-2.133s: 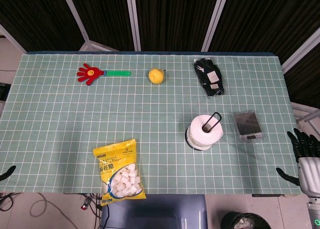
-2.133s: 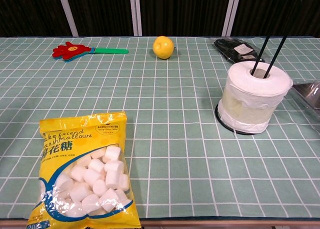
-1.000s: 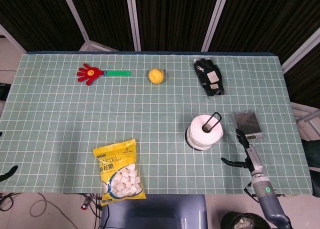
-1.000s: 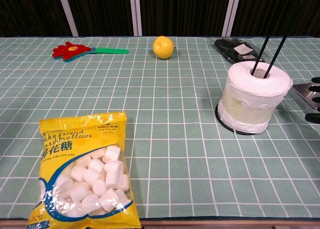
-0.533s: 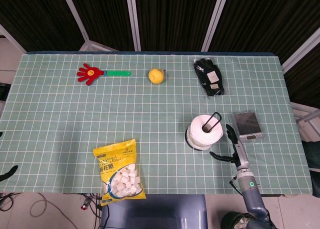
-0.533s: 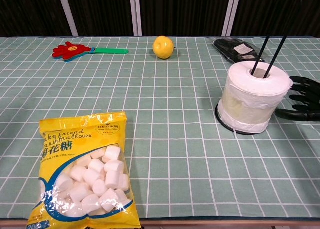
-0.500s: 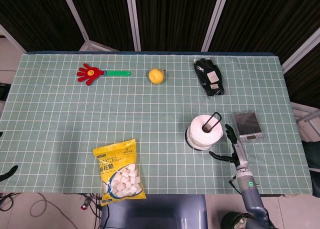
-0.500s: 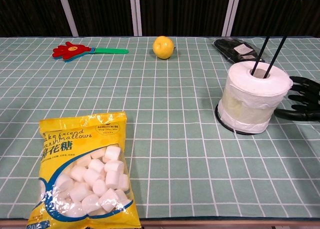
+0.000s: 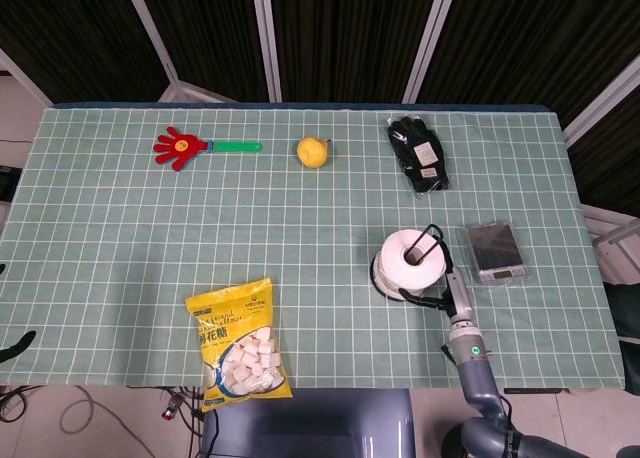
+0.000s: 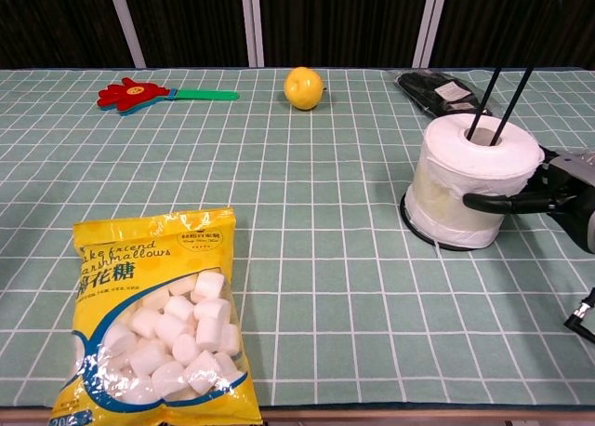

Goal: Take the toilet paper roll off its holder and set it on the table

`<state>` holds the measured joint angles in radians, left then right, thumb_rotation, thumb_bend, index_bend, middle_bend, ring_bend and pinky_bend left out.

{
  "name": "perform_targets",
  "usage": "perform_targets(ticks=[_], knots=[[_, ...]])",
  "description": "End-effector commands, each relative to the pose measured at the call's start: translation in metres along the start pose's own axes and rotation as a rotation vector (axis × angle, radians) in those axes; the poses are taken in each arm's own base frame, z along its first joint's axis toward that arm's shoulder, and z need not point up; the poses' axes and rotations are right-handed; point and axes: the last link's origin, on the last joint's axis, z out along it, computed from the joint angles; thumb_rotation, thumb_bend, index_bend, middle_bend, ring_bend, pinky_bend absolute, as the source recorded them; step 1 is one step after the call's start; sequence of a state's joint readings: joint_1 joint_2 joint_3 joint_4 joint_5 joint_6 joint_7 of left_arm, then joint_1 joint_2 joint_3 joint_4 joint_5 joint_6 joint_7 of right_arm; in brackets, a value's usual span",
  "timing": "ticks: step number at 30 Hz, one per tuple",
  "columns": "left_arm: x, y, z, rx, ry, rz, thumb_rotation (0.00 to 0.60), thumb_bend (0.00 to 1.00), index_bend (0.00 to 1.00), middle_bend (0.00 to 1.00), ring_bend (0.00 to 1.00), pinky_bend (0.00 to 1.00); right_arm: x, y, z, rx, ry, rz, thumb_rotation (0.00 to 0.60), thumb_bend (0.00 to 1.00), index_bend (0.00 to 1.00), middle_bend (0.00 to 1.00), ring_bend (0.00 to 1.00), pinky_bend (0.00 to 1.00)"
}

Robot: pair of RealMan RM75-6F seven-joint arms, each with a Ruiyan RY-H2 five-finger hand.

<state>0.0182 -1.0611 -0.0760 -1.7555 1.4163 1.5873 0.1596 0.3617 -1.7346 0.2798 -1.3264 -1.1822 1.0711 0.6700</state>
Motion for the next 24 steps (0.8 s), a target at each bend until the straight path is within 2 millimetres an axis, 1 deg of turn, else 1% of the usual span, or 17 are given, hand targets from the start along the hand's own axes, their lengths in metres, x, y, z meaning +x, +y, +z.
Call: perform_targets(ticks=[1, 7, 17, 19, 20, 24], knots=[[0.000, 0.000, 0.000, 0.000, 0.000, 0.000, 0.600, 0.12, 0.13, 0.00, 0.00, 0.00, -0.005, 0.001, 0.003, -0.005, -0.008, -0.008, 0.600, 0.00, 0.00, 0.00, 0.00, 0.00], [0.000, 0.000, 0.000, 0.000, -0.001, -0.001, 0.600, 0.12, 0.13, 0.00, 0.00, 0.00, -0.013, 0.007, -0.001, -0.018, -0.010, -0.015, 0.600, 0.00, 0.00, 0.00, 0.00, 0.00], [-0.001, 0.000, 0.000, -0.001, -0.006, 0.001, 0.600, 0.12, 0.13, 0.00, 0.00, 0.00, -0.014, 0.006, 0.008, -0.019, 0.013, -0.002, 0.600, 0.00, 0.01, 0.00, 0.00, 0.00], [-0.001, 0.000, 0.000, -0.002, -0.007, 0.003, 0.600, 0.12, 0.13, 0.00, 0.00, 0.00, -0.013, 0.004, 0.012, -0.019, 0.028, -0.002, 0.600, 0.00, 0.03, 0.03, 0.00, 0.00], [-0.001, 0.001, 0.000, -0.003, -0.007, 0.004, 0.600, 0.12, 0.14, 0.00, 0.00, 0.00, -0.012, 0.004, 0.013, -0.023, 0.033, -0.001, 0.600, 0.00, 0.06, 0.06, 0.02, 0.00], [-0.001, 0.001, 0.000, -0.002, -0.006, 0.005, 0.600, 0.12, 0.14, 0.00, 0.00, 0.00, -0.012, 0.002, 0.016, -0.030, 0.045, 0.006, 0.600, 0.00, 0.16, 0.15, 0.12, 0.00]])
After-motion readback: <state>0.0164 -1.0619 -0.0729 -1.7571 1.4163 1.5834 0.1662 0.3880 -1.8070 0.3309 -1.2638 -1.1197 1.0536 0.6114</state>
